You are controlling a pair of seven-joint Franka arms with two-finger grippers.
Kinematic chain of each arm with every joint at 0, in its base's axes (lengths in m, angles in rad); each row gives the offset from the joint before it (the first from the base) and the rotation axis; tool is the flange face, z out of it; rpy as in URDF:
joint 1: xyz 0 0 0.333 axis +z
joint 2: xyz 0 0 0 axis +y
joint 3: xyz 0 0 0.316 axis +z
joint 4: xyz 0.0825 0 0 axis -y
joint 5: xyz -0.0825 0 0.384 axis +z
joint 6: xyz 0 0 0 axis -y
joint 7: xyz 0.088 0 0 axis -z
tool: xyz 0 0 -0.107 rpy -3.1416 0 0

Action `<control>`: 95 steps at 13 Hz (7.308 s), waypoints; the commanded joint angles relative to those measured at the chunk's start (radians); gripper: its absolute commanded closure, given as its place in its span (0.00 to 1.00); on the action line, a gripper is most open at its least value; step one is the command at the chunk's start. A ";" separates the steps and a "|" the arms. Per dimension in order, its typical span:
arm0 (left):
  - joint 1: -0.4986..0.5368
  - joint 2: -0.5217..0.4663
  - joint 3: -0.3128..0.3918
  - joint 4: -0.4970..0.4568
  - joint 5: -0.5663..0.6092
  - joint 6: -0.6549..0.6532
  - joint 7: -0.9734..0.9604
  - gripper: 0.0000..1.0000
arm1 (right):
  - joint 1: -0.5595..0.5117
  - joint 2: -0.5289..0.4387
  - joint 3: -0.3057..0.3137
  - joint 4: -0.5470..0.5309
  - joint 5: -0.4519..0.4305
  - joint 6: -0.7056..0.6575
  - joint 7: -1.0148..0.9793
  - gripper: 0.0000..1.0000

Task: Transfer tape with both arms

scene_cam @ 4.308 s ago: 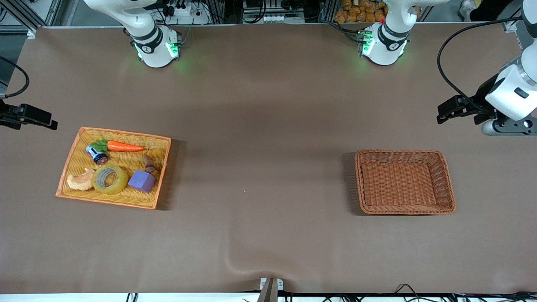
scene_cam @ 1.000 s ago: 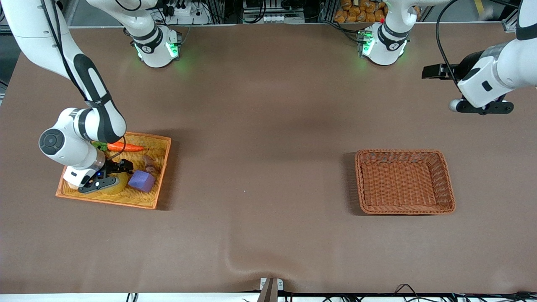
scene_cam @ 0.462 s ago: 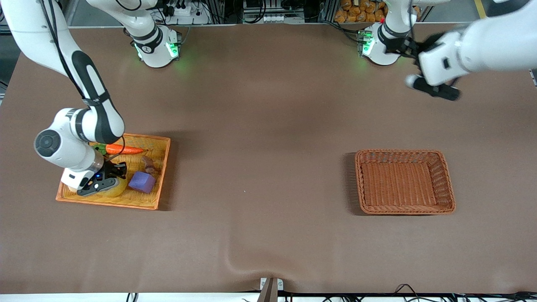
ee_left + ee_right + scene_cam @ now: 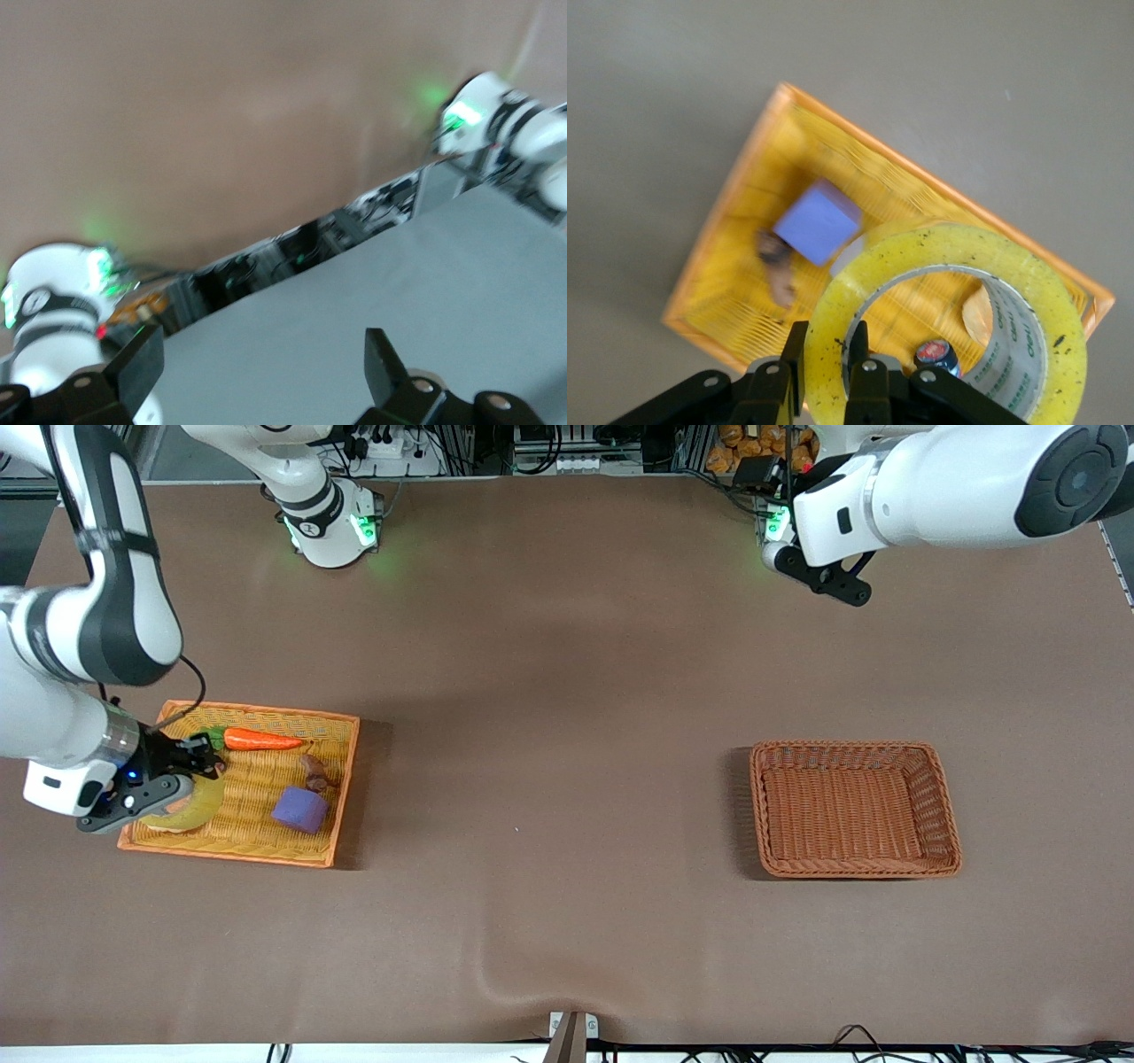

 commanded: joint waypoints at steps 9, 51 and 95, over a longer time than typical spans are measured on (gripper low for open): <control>0.059 0.150 0.192 0.133 -0.158 0.232 0.109 0.00 | 0.609 0.408 -0.002 0.345 0.041 0.206 0.961 1.00; -0.651 0.724 0.364 0.117 0.339 0.906 -0.498 0.00 | -0.091 -0.268 -0.091 0.208 -0.002 -0.452 0.415 0.00; -0.176 0.317 0.366 -0.207 0.630 0.907 -0.110 1.00 | -0.080 -0.257 -0.096 0.236 -0.039 -0.492 0.461 0.00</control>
